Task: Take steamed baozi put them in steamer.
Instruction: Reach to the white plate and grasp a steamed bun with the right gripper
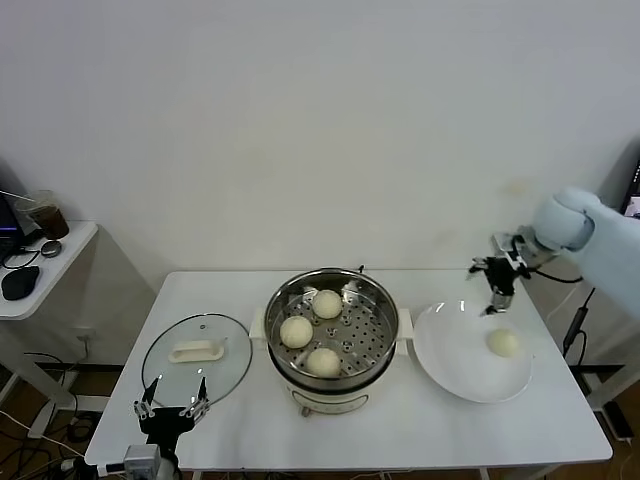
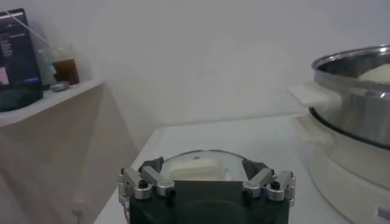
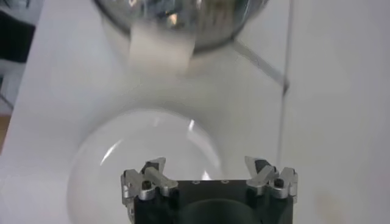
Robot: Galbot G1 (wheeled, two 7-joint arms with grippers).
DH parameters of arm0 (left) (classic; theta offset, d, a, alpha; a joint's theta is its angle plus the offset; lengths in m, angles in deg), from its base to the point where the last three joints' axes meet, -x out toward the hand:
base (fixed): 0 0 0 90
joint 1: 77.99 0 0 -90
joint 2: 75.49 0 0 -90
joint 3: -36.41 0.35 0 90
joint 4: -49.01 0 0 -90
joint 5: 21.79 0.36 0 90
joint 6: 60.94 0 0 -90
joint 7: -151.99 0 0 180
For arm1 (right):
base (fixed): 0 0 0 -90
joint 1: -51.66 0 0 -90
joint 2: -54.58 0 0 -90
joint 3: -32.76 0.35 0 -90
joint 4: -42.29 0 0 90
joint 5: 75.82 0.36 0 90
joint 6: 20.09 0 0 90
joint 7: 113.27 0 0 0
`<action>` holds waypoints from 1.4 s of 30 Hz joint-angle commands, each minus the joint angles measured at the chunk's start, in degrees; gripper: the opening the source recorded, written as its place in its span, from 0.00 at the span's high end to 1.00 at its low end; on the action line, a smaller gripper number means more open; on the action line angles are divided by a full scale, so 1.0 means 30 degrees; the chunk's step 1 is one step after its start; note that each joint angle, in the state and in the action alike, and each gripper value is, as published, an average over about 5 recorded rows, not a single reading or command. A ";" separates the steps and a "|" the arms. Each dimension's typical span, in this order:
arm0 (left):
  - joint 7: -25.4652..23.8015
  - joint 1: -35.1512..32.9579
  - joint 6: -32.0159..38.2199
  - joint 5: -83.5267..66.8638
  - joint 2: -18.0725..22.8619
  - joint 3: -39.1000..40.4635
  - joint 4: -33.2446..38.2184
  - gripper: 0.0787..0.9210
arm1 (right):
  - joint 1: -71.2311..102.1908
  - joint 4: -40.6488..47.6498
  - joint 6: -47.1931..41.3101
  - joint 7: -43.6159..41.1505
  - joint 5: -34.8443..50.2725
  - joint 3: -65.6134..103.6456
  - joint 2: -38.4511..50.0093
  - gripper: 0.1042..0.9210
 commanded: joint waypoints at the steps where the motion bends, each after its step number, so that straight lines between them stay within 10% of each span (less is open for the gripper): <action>1: 0.0001 -0.0049 0.0011 0.0125 -0.0004 -0.0039 -0.0156 0.12 | 0.6276 0.2477 0.0835 -0.0589 -0.4493 0.5919 0.0056 0.12; 42: 0.0018 0.0028 0.0017 0.0448 0.0082 0.0037 -0.0685 0.12 | 0.6732 0.7680 0.3534 0.0908 -0.8608 0.8015 -0.4093 0.12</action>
